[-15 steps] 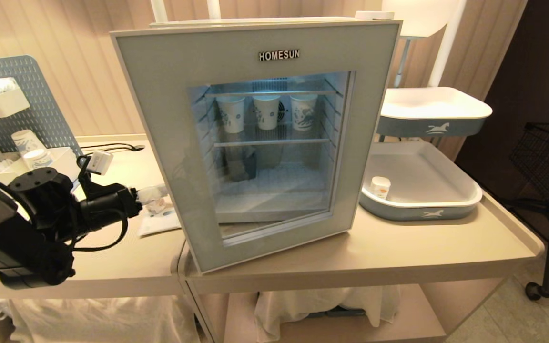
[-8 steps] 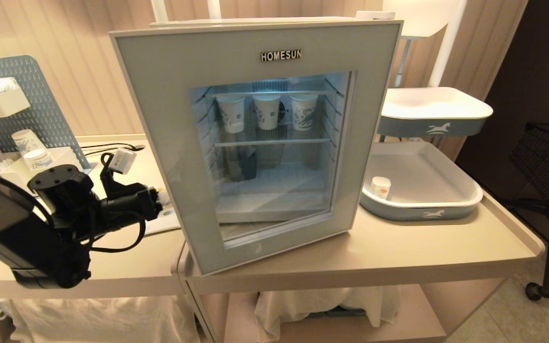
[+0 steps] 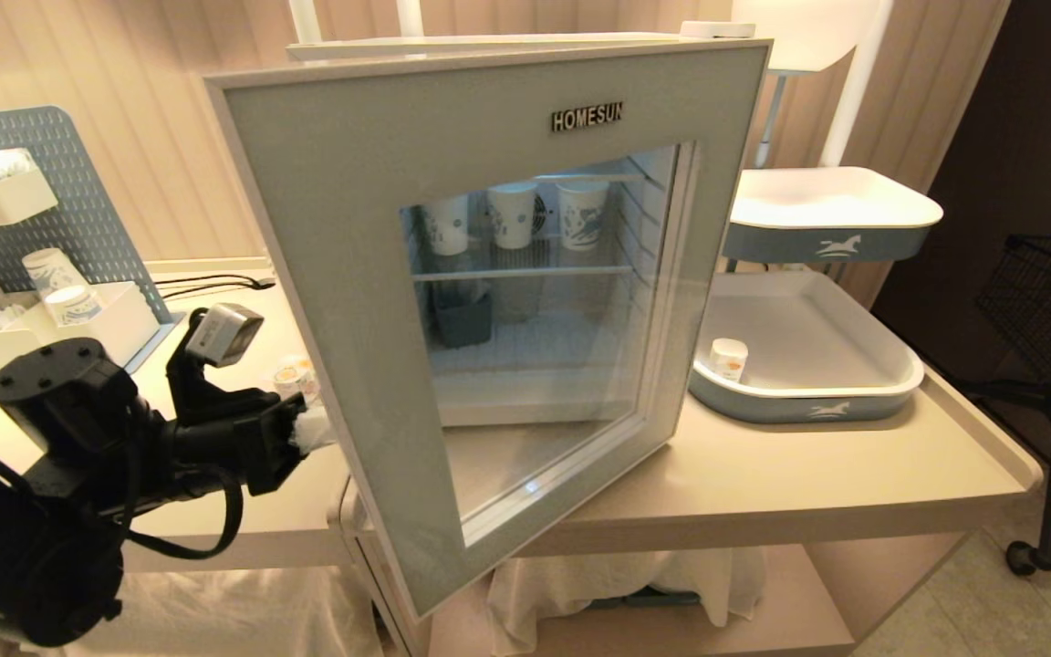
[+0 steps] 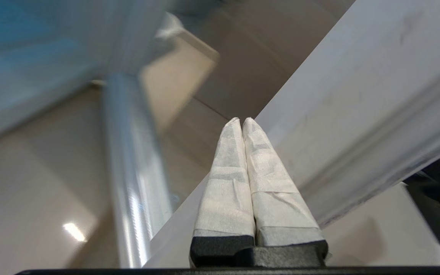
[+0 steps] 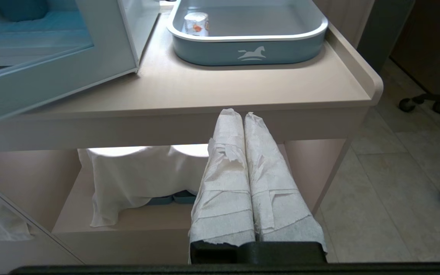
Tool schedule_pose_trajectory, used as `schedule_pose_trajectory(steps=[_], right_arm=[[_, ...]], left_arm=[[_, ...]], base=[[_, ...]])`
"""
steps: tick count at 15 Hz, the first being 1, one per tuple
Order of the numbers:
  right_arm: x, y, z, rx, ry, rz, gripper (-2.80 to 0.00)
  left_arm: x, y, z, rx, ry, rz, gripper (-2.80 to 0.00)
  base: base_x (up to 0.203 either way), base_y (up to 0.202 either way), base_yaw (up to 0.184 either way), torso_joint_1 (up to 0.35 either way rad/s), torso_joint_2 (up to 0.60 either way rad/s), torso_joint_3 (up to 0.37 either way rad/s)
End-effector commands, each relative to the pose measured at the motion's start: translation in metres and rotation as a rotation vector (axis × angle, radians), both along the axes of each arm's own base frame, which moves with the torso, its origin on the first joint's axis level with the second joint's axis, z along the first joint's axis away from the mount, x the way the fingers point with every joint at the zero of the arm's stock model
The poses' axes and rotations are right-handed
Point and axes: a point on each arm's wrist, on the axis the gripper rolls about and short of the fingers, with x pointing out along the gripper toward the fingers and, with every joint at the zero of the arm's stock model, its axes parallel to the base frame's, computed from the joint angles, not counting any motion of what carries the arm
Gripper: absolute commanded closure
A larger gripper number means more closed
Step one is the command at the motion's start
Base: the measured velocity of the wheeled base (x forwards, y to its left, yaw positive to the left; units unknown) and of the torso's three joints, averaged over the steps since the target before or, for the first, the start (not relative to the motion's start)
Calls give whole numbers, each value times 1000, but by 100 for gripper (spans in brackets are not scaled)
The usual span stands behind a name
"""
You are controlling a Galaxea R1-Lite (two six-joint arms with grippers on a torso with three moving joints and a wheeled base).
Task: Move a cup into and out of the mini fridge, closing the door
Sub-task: Open the freezer door
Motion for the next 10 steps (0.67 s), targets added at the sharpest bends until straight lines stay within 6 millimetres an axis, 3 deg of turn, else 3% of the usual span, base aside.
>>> schedule_pose_trajectory(steps=[1,5,10], right_arm=[[0,0,0,0,1,1,0],[0,0,0,0,1,1,0],[0,0,0,0,1,1,0]], left_arm=[[-24,-36,10,-7,-29,-158,0],[-52,-107,9,-12,-16,-440,0],[-67,-133,3,-5,5,-552,0]], base=[[0,0,0,0,0,0],[0,0,0,0,0,0],[0,0,0,0,0,0]])
